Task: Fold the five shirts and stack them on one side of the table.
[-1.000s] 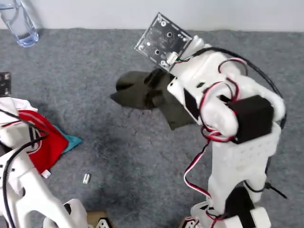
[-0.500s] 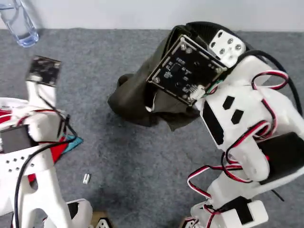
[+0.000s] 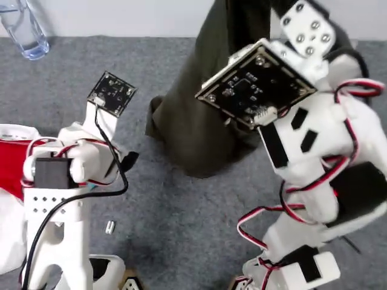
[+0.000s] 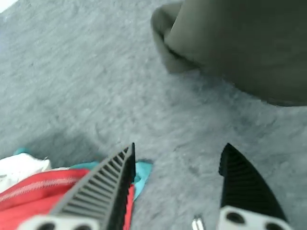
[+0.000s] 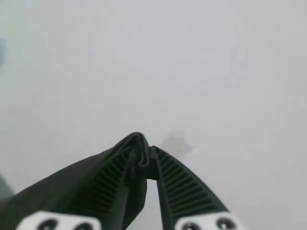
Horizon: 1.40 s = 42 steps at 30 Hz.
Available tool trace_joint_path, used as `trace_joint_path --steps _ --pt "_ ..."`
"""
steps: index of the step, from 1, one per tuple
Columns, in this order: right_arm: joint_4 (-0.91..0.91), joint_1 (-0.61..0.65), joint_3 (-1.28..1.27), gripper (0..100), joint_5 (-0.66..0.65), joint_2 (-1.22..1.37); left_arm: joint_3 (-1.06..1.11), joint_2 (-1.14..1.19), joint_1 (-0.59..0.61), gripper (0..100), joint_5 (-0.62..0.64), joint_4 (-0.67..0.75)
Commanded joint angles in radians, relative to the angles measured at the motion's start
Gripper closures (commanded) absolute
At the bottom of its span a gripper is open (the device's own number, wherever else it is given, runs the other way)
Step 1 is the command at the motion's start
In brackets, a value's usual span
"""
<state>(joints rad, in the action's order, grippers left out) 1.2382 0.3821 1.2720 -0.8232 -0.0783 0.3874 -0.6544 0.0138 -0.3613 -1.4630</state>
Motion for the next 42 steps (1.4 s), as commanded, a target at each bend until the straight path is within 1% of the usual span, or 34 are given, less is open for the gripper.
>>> trace_joint_path --steps 1,4,8,10,12,14,16,20,24,28,30,34,37,39,42 --pt "-0.150 -0.012 0.017 99.1 -0.014 0.007 -0.084 -0.020 -0.015 73 0.078 0.015" --pt "-0.219 -0.012 0.026 99.1 -0.028 0.001 -0.116 -0.021 -0.014 73 0.130 0.015" --pt "-0.269 -0.007 0.029 99.1 -0.035 -0.041 -0.117 -0.051 0.005 73 0.169 0.015" --pt "-0.245 -0.007 0.020 99.0 -0.035 -0.039 -0.117 -0.095 0.017 73 0.187 0.015" --pt "-0.180 -0.013 -0.028 99.0 -0.035 -0.021 -0.117 -0.155 0.018 73 0.195 0.014" --pt "-0.107 -0.056 -0.089 99.0 -0.032 0.001 -0.116 -0.219 0.015 73 0.195 -0.006" --pt "-0.051 -0.097 -0.157 99.0 -0.031 0.024 -0.116 -0.275 -0.018 73 0.196 -0.032" --pt "0.053 -0.137 -0.262 99.0 -0.029 0.054 -0.085 -0.341 -0.153 73 0.196 -0.098" --pt "0.168 -0.147 -0.307 99.0 0.021 0.056 0.028 -0.344 -0.258 73 0.198 -0.097" --pt "0.289 -0.145 -0.313 99.0 0.046 0.065 0.168 -0.344 -0.330 73 0.198 -0.037" --pt "0.343 -0.142 -0.313 99.0 0.069 0.065 0.239 -0.342 -0.373 73 0.199 0.018" --pt "0.417 -0.145 -0.313 99.0 0.095 0.065 0.401 -0.341 -0.437 73 0.299 0.207" --pt "0.467 -0.162 -0.313 99.0 0.094 0.077 0.509 -0.341 -0.496 73 0.325 0.334" --pt "0.481 -0.194 -0.313 99.0 0.095 0.096 0.547 -0.339 -0.540 73 0.331 0.384" --pt "0.483 -0.240 -0.313 99.0 0.097 0.133 0.539 -0.267 -0.566 73 0.371 0.416"
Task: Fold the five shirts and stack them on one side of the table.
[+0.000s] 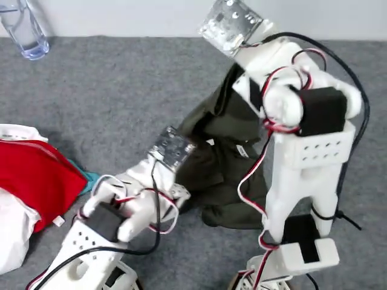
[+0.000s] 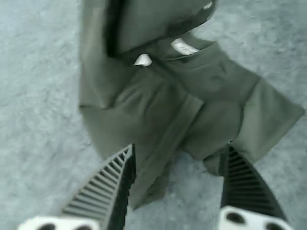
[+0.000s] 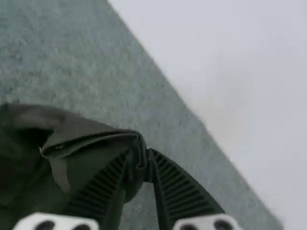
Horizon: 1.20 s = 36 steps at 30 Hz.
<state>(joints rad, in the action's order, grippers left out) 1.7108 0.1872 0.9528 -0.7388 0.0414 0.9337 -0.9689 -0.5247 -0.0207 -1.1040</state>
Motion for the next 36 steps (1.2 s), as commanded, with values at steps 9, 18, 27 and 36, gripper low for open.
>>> trace_joint_path --steps 9,18,27,36 --pt "0.024 -0.088 0.006 99.0 0.058 0.054 -0.294 0.549 -0.049 76 0.046 0.060" --pt "0.024 -0.090 0.006 99.0 0.060 0.058 -0.475 0.818 -0.133 76 0.169 0.066" --pt "0.025 -0.116 0.006 99.0 0.060 0.056 -0.552 0.991 -0.132 76 0.252 0.100" --pt "0.030 -0.142 0.008 99.0 0.060 0.053 -0.556 1.039 -0.130 85 0.262 0.132"
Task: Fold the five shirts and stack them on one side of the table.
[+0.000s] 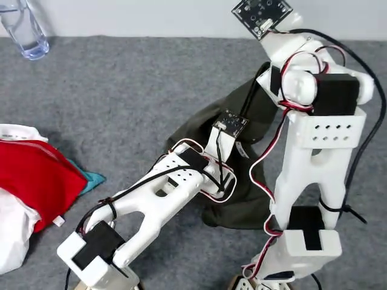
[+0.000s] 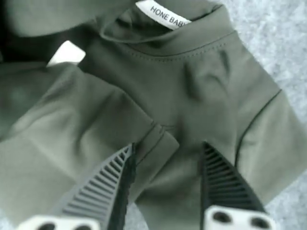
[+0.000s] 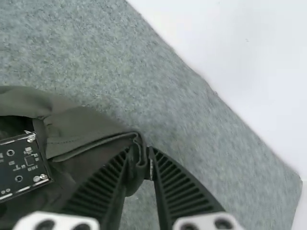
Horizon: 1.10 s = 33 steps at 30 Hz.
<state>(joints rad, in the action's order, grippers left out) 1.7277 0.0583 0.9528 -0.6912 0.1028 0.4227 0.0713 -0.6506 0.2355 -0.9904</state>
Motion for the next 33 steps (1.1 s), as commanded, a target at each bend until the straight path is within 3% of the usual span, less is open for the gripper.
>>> trace_joint_path --steps 1,8,20,26,33 --pt "0.013 -0.013 0.008 99.0 0.012 -0.007 -0.045 -0.002 -0.003 86 0.006 0.020" --pt "0.012 -0.010 0.008 99.0 0.012 -0.005 -0.039 0.003 0.104 86 0.014 0.071" --pt "0.010 -0.005 0.008 99.0 0.012 -0.005 -0.039 0.009 0.037 86 0.009 0.078" --pt "0.013 -0.005 0.008 99.0 0.012 -0.010 -0.033 0.011 0.038 99 -0.048 0.104" --pt "0.015 -0.015 0.012 99.0 0.012 -0.015 -0.041 -0.003 0.057 99 -0.069 0.055"
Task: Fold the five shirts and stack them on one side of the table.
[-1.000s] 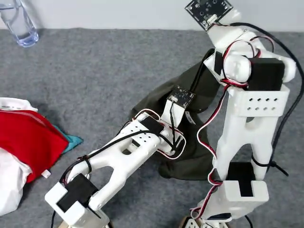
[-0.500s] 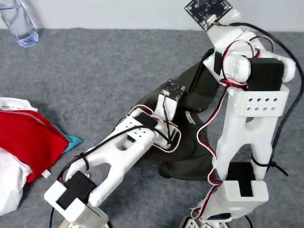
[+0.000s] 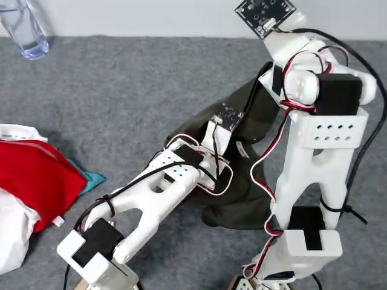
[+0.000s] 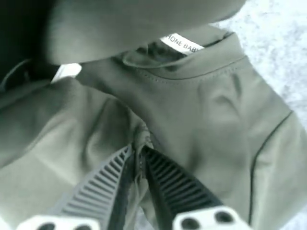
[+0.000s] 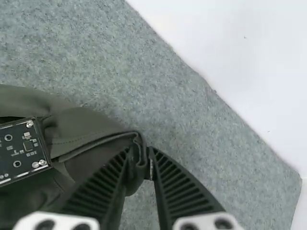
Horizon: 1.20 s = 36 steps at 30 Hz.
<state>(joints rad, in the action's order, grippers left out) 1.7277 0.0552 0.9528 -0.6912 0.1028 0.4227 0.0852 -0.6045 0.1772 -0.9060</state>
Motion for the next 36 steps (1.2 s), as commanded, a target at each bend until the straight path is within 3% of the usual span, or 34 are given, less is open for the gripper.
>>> trace_joint_path --steps 1,9,17,22,25,28,32,36 --pt "0.016 -0.019 0.012 99.0 0.011 -0.015 -0.050 -0.021 0.021 99 -0.012 -0.051" --pt "0.022 -0.070 0.014 99.0 0.006 -0.016 -0.062 -0.239 0.187 99 -0.157 -0.224" --pt "0.070 -0.102 0.008 99.0 0.005 -0.016 -0.053 -0.351 0.373 99 -0.520 -0.450" --pt "0.071 -0.099 0.006 99.0 0.005 -0.016 0.094 -0.361 0.382 99 -0.710 -0.456" --pt "0.071 -0.099 0.006 99.0 0.005 -0.016 0.179 -0.361 0.374 98 -0.720 -0.393" --pt "0.071 -0.099 0.006 99.0 0.005 -0.016 0.222 -0.361 0.376 87 -0.694 -0.354" --pt "0.070 -0.099 0.006 99.0 0.005 -0.012 0.203 -0.396 0.371 75 -0.580 -0.373" --pt "0.070 -0.099 0.006 99.0 0.005 -0.007 0.191 -0.531 0.344 74 -0.580 -0.450"
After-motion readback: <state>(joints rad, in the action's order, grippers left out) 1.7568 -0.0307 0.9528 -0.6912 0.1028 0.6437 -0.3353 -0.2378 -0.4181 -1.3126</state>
